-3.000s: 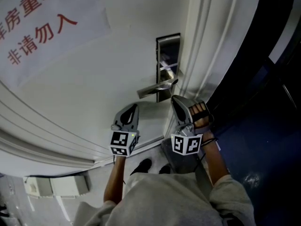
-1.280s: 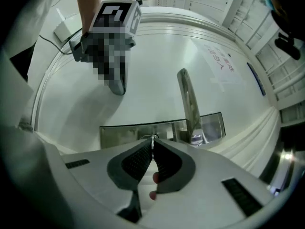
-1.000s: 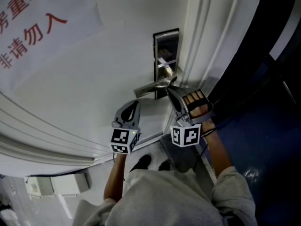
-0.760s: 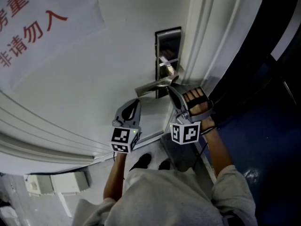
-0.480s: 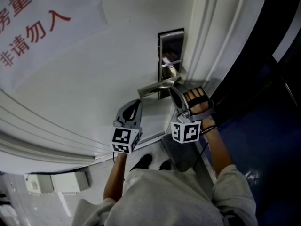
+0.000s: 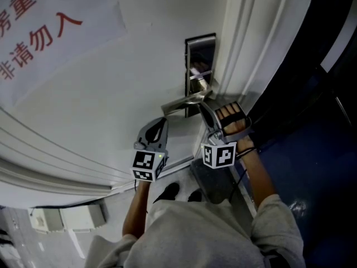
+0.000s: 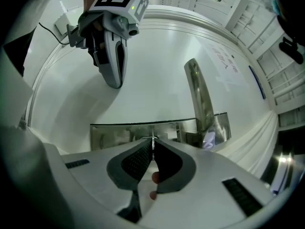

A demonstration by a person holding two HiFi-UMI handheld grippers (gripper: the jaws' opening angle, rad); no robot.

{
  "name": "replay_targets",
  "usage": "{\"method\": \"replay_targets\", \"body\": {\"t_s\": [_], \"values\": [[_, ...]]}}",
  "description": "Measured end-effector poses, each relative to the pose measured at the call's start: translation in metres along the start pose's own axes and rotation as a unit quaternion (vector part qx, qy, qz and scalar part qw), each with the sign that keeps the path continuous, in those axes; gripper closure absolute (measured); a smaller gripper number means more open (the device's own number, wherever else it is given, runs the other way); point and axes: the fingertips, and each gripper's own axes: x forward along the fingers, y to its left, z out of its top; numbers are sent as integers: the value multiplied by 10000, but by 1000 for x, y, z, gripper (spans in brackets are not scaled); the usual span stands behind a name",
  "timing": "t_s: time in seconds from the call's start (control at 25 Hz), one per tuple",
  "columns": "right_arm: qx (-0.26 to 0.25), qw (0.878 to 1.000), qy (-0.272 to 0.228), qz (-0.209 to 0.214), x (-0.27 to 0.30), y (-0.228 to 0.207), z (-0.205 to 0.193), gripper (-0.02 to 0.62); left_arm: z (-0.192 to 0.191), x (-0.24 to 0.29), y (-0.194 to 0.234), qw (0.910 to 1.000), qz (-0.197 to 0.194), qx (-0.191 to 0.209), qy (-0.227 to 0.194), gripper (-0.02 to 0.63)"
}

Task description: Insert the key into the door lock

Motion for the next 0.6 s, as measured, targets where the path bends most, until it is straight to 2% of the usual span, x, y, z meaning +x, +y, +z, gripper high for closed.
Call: {"method": "replay_targets", "body": {"t_s": [0.12, 0.24, 0.32, 0.6], "values": [[23, 9998, -9, 189, -1, 6, 0, 557, 0, -1, -1, 10000, -1, 13, 11, 589], [86, 9988, -3, 489, -1, 15, 0, 464, 0, 0, -2, 10000, -18, 13, 9, 589], [81, 9985, -6, 540, -1, 19, 0, 433, 2, 2, -5, 10000, -50, -4, -9, 589], [118, 9983, 6, 574, -4, 19, 0, 420, 5, 5, -17, 9999, -140, 30, -30, 589]]}}
